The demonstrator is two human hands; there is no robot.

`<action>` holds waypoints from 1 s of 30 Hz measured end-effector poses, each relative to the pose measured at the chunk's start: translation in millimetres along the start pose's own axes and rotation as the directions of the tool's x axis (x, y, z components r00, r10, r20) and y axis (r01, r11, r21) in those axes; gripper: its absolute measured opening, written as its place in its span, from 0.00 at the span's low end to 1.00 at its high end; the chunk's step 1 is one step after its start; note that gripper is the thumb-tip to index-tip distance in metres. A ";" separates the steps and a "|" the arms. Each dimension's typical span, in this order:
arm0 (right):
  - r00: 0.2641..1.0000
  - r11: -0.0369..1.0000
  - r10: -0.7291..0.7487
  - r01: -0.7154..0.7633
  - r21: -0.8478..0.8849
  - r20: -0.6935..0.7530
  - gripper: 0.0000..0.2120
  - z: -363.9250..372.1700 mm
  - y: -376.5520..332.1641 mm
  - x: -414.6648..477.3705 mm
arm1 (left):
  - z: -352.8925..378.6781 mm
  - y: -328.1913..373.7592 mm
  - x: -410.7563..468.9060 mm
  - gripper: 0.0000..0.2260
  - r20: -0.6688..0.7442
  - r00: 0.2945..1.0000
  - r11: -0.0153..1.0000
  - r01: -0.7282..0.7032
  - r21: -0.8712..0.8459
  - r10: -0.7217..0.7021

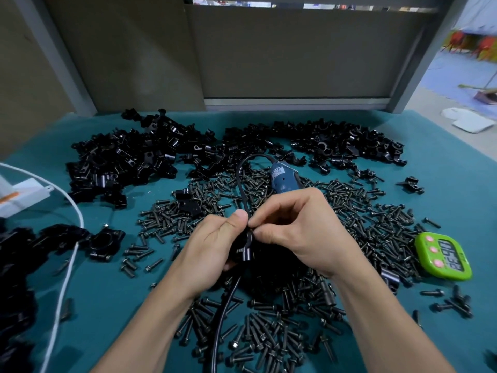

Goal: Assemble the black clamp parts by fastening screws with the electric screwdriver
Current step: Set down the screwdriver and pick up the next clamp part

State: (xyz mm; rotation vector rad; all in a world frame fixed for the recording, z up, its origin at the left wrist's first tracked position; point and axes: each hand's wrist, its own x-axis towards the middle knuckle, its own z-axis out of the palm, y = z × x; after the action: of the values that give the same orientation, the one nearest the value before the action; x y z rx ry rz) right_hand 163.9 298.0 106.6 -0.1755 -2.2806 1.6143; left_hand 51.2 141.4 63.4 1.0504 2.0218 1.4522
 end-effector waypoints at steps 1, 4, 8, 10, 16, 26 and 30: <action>1.000 1.000 0.004 -0.004 -0.004 -0.005 0.09 0.5 0.3 0.2 | -0.4 0.5 0.4 0.36 -0.004 1.000 1.000 -0.001 0.005 0.001; 0.999 1.000 0.008 -0.008 -0.007 -0.045 0.09 1.5 1.8 -0.2 | -1.1 1.6 1.6 0.35 -0.022 1.000 1.000 -0.011 0.003 0.011; 0.994 0.997 0.051 -0.057 -0.050 -0.100 0.06 3.6 4.3 -0.1 | -0.6 4.0 1.3 0.31 -0.065 0.998 0.997 -0.006 0.081 0.011; 0.993 0.988 0.046 -0.061 -0.139 -0.108 0.04 6.5 4.7 -0.5 | -0.6 5.3 0.2 0.30 -0.092 0.995 0.991 -0.029 0.133 0.041; 0.995 0.937 -0.014 -0.022 -0.349 -0.099 0.19 23.3 0.6 -0.6 | 1.3 3.9 -1.9 0.30 -0.219 0.957 0.963 -0.137 0.234 0.190; 1.000 0.955 -0.013 0.006 -0.297 -0.022 0.12 16.5 -3.3 -3.7 | 5.8 7.3 -0.9 0.25 -0.262 0.939 0.955 -0.157 0.250 0.223; 0.998 0.931 -0.058 0.050 -0.361 -0.009 0.13 17.1 -1.5 -3.3 | 9.1 4.3 -2.0 0.25 -0.251 0.947 0.962 -0.142 0.235 0.201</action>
State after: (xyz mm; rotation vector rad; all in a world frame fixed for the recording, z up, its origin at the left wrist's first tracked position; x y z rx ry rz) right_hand 161.2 281.4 102.3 -0.2134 -2.5243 1.1465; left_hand 60.3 146.0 64.1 1.1966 2.3770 1.5659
